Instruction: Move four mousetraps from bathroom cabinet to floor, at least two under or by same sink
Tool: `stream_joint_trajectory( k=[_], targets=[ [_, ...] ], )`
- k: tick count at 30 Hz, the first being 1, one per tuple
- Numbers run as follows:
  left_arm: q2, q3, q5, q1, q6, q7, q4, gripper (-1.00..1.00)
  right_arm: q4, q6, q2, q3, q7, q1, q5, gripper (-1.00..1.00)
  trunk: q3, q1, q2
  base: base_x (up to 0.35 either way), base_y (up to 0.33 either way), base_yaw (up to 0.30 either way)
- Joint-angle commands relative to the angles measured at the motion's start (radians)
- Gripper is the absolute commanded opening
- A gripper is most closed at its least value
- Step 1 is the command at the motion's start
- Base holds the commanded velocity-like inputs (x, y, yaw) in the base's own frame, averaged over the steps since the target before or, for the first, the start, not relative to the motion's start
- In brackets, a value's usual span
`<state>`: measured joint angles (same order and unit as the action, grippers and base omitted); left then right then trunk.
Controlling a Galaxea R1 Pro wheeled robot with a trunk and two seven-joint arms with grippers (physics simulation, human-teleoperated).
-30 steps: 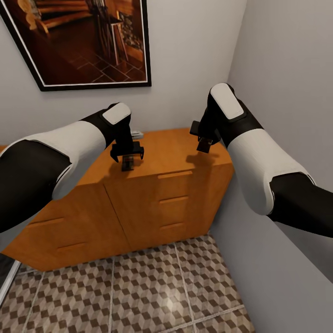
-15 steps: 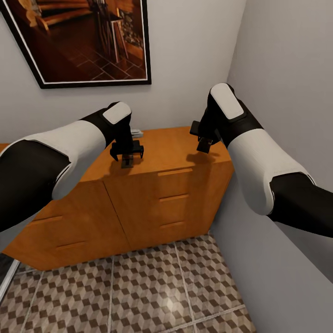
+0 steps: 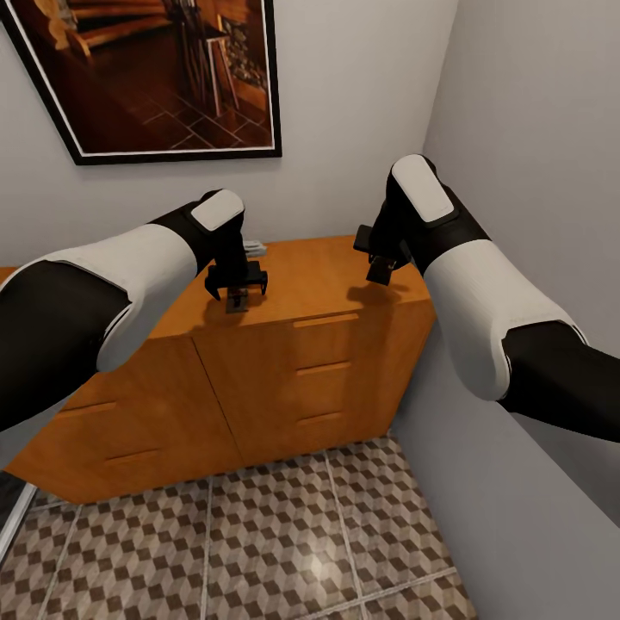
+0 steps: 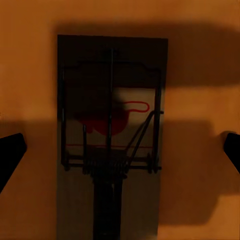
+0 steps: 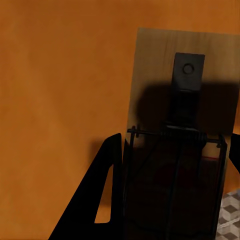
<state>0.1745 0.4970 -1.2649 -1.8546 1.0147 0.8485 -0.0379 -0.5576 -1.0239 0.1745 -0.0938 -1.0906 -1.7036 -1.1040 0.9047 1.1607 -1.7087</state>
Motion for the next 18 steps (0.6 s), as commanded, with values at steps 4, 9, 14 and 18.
stream_joint_trajectory(
  k=[4,9,14,18],
  targets=[
    [0.000,0.041,0.015,0.000,0.013,0.015,0.027,1.00,-0.001,-0.002,0.000,-0.001,-0.007,-0.001,-0.009,-1.00,0.001,0.006,0.000,0.000,0.000,0.000],
    [0.000,0.041,0.015,0.000,0.013,0.018,0.027,1.00,-0.001,-0.002,0.000,-0.001,-0.008,-0.001,-0.009,-1.00,0.001,0.006,0.000,0.000,0.000,0.000],
    [0.000,0.041,0.015,0.000,0.013,0.018,0.027,1.00,-0.001,-0.002,0.000,-0.001,-0.008,-0.001,-0.009,-1.00,0.001,0.006,0.000,0.000,0.000,0.000],
    [0.000,0.041,0.015,0.000,0.013,0.017,0.028,1.00,-0.001,-0.002,0.000,-0.001,-0.008,-0.001,-0.010,-1.00,0.001,0.006,0.000,0.000,0.000,0.000]
  ],
)
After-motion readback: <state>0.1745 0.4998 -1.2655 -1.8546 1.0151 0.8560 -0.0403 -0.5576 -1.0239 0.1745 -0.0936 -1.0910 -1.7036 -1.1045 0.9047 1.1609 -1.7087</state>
